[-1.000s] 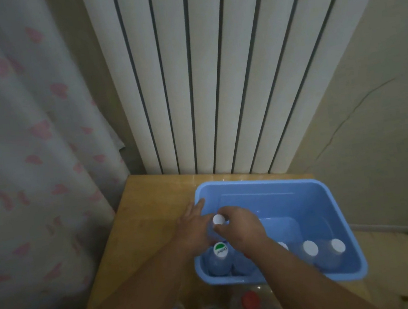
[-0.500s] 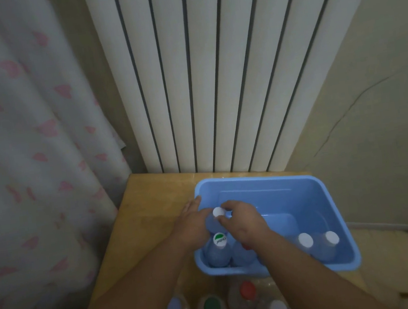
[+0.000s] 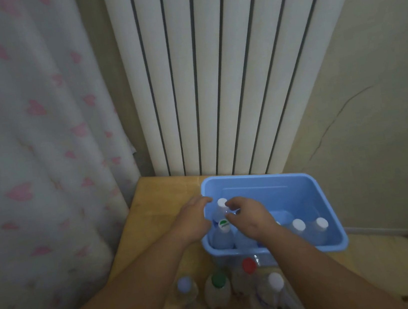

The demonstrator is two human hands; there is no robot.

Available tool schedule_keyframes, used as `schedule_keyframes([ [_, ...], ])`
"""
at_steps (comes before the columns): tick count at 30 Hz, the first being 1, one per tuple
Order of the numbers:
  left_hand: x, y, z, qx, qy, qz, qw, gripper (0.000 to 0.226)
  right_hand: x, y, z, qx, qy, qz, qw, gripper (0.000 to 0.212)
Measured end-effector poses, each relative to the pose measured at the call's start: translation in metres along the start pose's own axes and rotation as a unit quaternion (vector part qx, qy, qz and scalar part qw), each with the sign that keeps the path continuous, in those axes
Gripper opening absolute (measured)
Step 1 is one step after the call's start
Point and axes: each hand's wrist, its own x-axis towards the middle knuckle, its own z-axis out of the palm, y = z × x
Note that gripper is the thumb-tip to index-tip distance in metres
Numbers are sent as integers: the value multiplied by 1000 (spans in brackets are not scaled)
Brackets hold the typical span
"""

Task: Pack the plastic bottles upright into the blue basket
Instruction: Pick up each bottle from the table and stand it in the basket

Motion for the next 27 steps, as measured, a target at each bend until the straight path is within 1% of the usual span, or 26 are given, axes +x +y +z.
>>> schedule_keyframes([
  [7,-38,8,-13,-13,28,33,999,66,-36,-7,-2,-12,14,0,1000,41],
  [13,-72,3,-14,-17,20,56,998,64,-73,-12,2,-26,38,0,999,34],
  [18,-101,-4,-4,-40,4,61,997,59,-107,-9,14,-20,33,22,999,33],
  [21,-118,-7,5,-40,-14,58,997,57,-125,-7,21,-58,18,10,998,27],
  [24,-135,-8,16,-24,-33,62,997,57,-142,-5,26,-82,-22,10,996,20],
  [27,-148,-4,29,-18,-45,72,996,54,-154,3,28,-73,-43,18,996,17],
])
